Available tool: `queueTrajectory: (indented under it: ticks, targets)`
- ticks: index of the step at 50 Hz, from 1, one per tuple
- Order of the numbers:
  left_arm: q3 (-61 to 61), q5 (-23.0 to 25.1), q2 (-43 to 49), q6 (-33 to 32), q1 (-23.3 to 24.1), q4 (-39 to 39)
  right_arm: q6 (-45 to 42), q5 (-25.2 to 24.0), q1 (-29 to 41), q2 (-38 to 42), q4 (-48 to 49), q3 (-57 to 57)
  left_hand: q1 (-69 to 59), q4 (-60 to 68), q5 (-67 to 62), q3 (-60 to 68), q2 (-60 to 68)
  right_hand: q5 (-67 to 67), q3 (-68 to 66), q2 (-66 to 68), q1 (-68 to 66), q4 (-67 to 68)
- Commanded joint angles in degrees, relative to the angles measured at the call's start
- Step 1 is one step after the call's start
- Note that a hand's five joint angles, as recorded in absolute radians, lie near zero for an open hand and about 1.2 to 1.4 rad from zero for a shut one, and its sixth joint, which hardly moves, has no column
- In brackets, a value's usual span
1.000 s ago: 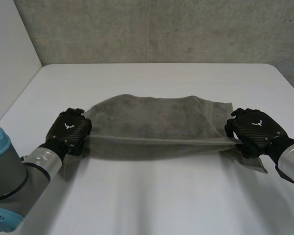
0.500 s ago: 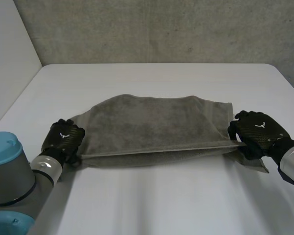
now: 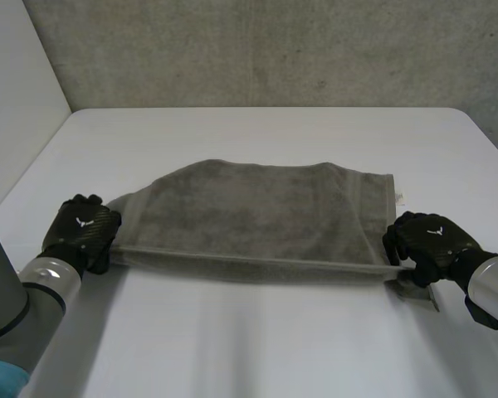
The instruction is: Fold the towel.
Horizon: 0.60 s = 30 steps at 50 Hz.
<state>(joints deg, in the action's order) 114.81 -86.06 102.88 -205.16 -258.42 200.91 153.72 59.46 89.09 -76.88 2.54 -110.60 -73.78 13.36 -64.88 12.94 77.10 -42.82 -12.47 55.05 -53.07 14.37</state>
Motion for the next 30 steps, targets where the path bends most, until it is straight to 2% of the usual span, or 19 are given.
queueTrajectory:
  ticks: [1,8,10,12,17,19,22,24,30]
  targets:
    - [-0.64,0.01,0.04,0.12,-0.86,-0.08,0.00,0.74,-0.14,1.38,0.01,0.65,-6.22,-3.36,-5.12,-2.94,2.90,0.01,2.47,-2.24,0.26,-4.37]
    - [-0.90,0.10,-0.48,0.12,-1.74,-0.43,0.00,1.62,-0.14,2.79,-0.07,0.92,-6.22,-3.36,-5.12,-2.94,2.90,-3.86,2.47,1.63,-3.61,-4.37]
    - [-0.90,0.10,-0.83,0.12,-1.91,-0.61,0.09,1.62,-0.23,2.79,-0.25,1.09,-6.22,-3.36,-5.12,-2.94,2.90,-21.58,2.47,19.34,-21.33,-4.37]
    - [-0.90,0.10,-1.01,0.12,-1.91,-0.78,0.09,1.62,-0.06,2.53,-0.25,1.35,-6.22,-3.36,-5.12,-2.94,2.90,-27.13,2.47,24.89,-26.87,-4.37]
    - [-0.90,0.80,-4.25,0.20,-1.91,-2.54,-0.44,1.00,-0.05,0.86,-2.62,2.59,-6.22,-3.36,-5.12,-2.94,2.90,-27.18,2.47,24.95,-26.93,-4.37]
    - [-0.99,1.76,-5.92,0.20,-1.91,-3.15,-0.53,-0.13,-0.40,-5.00,-6.30,4.16,-6.22,-3.36,-5.12,-2.94,2.90,-27.18,2.47,24.95,-26.93,-4.37]
    - [-1.07,4.31,-10.22,0.55,-1.91,-5.17,-0.61,-0.49,-0.49,-7.93,-7.81,4.96,-6.22,-3.36,-5.12,-2.94,2.90,-27.18,2.47,24.95,-26.93,-4.37]
    - [-1.16,5.45,-12.33,0.90,-1.91,-6.31,-0.35,-1.36,-0.67,-13.01,-10.87,7.58,-6.22,-3.36,-5.12,-2.94,2.90,-27.18,2.47,24.95,-26.93,-4.37]
    - [-3.97,7.40,-16.39,2.92,-2.96,-10.18,-0.61,-2.34,-0.23,-16.11,-14.66,12.25,-6.22,-3.36,-5.12,-2.94,2.90,-27.18,2.47,24.95,-26.93,-4.37]
